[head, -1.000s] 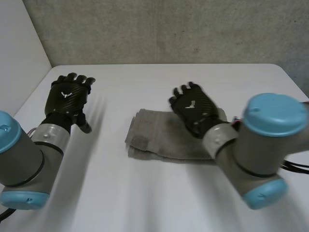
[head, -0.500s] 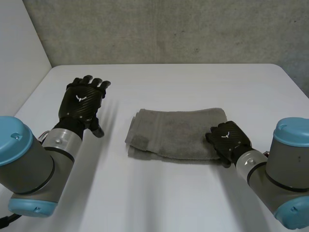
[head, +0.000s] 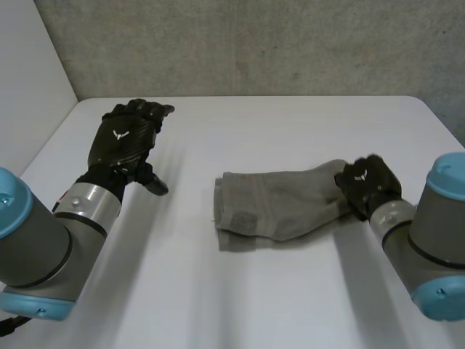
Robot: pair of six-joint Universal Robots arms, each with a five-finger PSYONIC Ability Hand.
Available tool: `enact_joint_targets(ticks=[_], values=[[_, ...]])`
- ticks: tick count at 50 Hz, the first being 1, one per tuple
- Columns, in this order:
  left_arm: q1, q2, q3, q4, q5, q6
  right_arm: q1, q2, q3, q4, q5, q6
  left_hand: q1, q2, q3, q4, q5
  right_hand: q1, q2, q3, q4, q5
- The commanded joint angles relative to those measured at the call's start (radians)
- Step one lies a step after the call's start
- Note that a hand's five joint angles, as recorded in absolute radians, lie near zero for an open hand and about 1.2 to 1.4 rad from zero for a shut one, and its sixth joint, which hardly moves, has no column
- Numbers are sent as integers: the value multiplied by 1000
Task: Fold the towel.
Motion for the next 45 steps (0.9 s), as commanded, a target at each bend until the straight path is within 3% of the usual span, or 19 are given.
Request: enact_joint_targets(ticks=[1, 8, 15, 16, 17, 18, 19, 20, 22, 24, 27, 29, 33, 35, 40, 45], values=[[1, 61, 8, 2, -4, -3, 201, 27, -166, 1, -22, -148, -90, -84, -62, -88, -214, 132, 120, 60, 58, 70], [2, 82, 22, 2, -14, -4, 429, 178, -269, 17, -123, -337, -90, -84, -62, -88, -214, 132, 120, 60, 58, 70], [1, 84, 22, 0, -14, -26, 503, 223, -227, 40, -151, -378, -90, -84, -62, -88, -214, 132, 120, 60, 58, 70], [1, 83, 22, 0, -14, -27, 498, 214, -215, 32, -144, -371, -90, -84, -62, -88, -214, -181, -192, -253, -255, -243], [2, 84, 23, 2, -14, -27, 498, 214, -215, 32, -144, -371, -90, -84, -62, -88, -214, -184, -196, -256, -258, -246], [2, 84, 23, 2, -14, -27, 494, 202, -206, 21, -137, -354, -90, -84, -62, -88, -214, -693, -704, -765, -767, -754], [4, 83, 25, 2, -14, -29, 494, 202, -206, 21, -137, -354, -90, -84, -62, -88, -214, -698, -709, -770, -772, -759], [4, 81, 29, 2, -14, -29, 483, 176, -200, 11, -127, -317, -90, -84, -62, -88, -214, -1090, -1101, -1162, -1164, -1151], [2, 76, 40, 0, -16, -30, 463, 122, -190, 0, -111, -262, -90, -84, -62, -88, -214, -1090, -1101, -1162, -1164, -1151], [-1, 69, 54, 0, -16, -30, 397, 29, -165, 1, -84, -112, -90, -84, -62, -88, -214, -1090, -1101, -1162, -1164, -1151], [-12, 53, 81, -15, -17, -30, 362, -1, -147, 1, -81, -24, -90, -84, -62, -88, -214, -1090, -1101, -1162, -1164, -1151], [-15, 40, 100, -27, -17, -32, 307, -57, -120, 6, -76, 148, -90, -84, -62, -88, -214, -1090, -1101, -1162, -1164, -1151], [-47, -9, 167, -79, -19, -79, 254, -128, -91, 10, -76, 290, -83, -77, -55, -81, -208, -1090, -1101, -1162, -1164, -1151], [-62, -37, 196, -102, -19, -104, 174, -148, -69, 27, -82, 384, -77, -72, -50, -75, -202, -1090, -1101, -1162, -1164, -1151], [-110, -138, 310, -199, -50, -130, 95, -147, -80, 76, -110, 428, -42, -36, -14, -40, -167, -1090, -1101, -1162, -1164, -1151], [-185, -276, 459, -322, -145, -125, 80, -64, -130, 119, -147, 441, -42, -36, -14, -40, -167, -1090, -1101, -1162, -1164, -1151]])
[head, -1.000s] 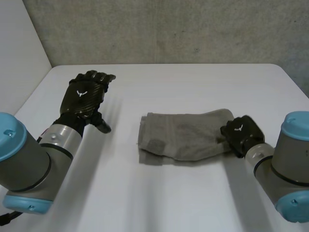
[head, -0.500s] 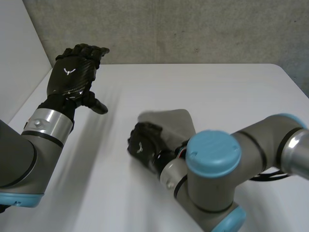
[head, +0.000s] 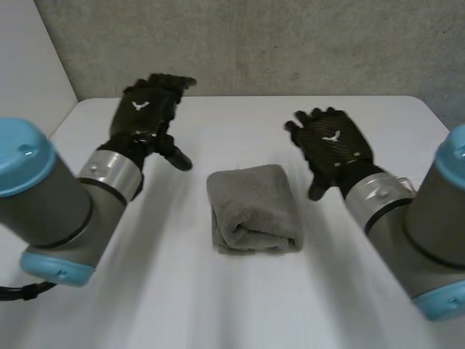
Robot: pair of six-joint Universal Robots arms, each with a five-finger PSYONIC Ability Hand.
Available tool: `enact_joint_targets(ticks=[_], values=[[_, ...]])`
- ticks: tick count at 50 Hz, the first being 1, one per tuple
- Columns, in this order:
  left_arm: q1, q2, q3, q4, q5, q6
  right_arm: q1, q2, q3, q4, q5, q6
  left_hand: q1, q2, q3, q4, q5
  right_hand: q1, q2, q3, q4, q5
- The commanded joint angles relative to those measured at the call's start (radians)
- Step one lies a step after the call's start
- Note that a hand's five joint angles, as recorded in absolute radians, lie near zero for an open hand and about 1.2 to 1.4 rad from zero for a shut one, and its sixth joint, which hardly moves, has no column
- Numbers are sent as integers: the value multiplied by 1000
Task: Fold the towel.
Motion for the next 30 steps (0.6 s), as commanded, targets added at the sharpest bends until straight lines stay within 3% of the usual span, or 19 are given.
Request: enact_joint_targets(ticks=[1, 7, 17, 26, 30], values=[[-117, -217, 237, -203, -137, -10, -55, 87, -54, 67, -50, 28, -41, -37, -17, -40, -190, -54, -66, -62, -75, -59], [-189, -392, 391, -349, -217, -7, -48, 245, -169, 174, -57, 109, -47, -43, -23, -46, -196, -54, -66, -62, -75, -59], [-228, -500, 416, -387, -254, -5, -42, 418, -320, 266, -66, 243, -50, -46, -25, -49, -199, -54, -66, -62, -75, -59], [-215, -458, 365, -386, -266, 36, -48, 422, -337, 269, -63, 241, -56, -51, -31, -55, -204, -54, -66, -62, -75, -59], [-209, -398, 362, -384, -264, 53, -49, 347, -332, 274, -64, 241, -62, -57, -37, -61, -210, -54, -66, -62, -75, -59]])
